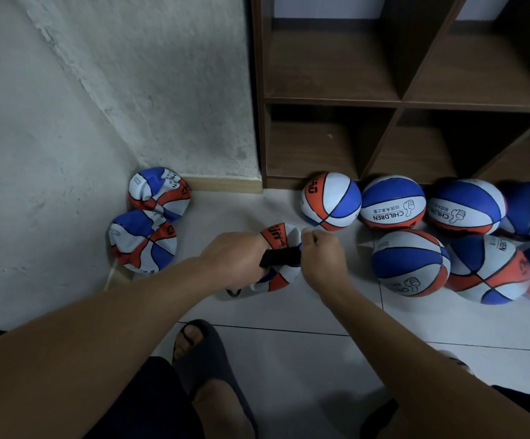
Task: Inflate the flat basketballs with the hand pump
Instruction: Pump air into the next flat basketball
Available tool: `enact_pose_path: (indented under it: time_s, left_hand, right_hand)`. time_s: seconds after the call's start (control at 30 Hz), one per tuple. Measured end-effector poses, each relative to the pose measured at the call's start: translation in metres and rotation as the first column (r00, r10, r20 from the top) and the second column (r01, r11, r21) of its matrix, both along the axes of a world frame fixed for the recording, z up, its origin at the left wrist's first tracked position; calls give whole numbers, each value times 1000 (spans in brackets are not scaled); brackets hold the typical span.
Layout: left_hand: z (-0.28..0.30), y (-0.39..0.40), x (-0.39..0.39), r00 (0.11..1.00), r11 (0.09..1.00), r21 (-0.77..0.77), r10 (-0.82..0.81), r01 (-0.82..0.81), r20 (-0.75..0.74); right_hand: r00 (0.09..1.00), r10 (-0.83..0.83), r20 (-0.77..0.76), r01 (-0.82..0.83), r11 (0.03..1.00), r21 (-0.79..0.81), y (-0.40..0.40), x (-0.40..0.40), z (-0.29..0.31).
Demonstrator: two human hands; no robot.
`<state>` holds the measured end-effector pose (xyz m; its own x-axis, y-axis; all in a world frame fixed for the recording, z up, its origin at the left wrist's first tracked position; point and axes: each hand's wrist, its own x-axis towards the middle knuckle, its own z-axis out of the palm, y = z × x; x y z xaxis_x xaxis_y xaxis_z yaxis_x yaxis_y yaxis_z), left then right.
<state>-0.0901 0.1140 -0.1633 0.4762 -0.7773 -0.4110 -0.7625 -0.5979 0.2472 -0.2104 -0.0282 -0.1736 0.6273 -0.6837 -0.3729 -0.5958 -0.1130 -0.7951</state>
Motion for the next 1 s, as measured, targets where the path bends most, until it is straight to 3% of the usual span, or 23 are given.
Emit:
enact_pose_path:
  time_s: [0.23,0.5,0.8,1.0]
  left_hand:
    - [-4,5,10,1000,1000,-18,-7,6,-27]
    - [-3,16,26,998,999,4,36,-36,58]
    - [1,5,11,996,1000,20,7,-9,85]
    - [2,-1,-1,998,999,36,-36,34,59]
  right_hand:
    - [995,87,-43,-86,996,12,-12,-1,7]
    - [979,-191,-70,196,977,84,-79,-17,9]
    - [988,-139,63,137,990,36,-6,-5,6]
    - [996,-91,20,89,992,94,12,-3,0]
